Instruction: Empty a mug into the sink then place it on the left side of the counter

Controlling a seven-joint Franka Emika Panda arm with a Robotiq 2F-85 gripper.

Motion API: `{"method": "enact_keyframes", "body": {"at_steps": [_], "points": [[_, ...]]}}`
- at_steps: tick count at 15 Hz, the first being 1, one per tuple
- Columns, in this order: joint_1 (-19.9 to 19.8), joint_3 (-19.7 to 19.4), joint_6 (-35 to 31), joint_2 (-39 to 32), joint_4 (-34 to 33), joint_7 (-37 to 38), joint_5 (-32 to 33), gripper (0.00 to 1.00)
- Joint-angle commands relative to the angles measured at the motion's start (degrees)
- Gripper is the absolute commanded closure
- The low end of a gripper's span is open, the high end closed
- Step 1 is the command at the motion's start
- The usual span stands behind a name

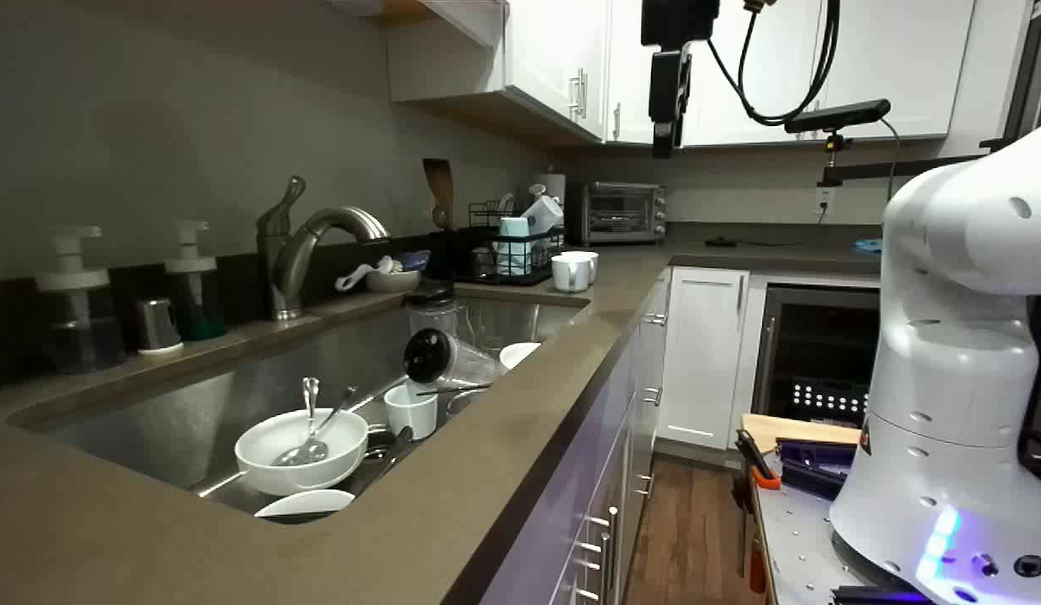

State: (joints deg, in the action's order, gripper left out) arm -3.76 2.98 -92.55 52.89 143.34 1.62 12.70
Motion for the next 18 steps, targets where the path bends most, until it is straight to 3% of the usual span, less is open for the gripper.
{"method": "enact_keyframes", "body": {"at_steps": [1, 11, 18], "points": [[1.0, -0.6, 0.3, -0.1, -0.2, 0.6, 0.5, 0.0], [1.0, -0.6, 0.3, -0.1, -0.2, 0.6, 0.5, 0.0], [-5.0, -1.9, -9.4, -10.2, -1.8, 10.6, 4.5, 0.0]]}}
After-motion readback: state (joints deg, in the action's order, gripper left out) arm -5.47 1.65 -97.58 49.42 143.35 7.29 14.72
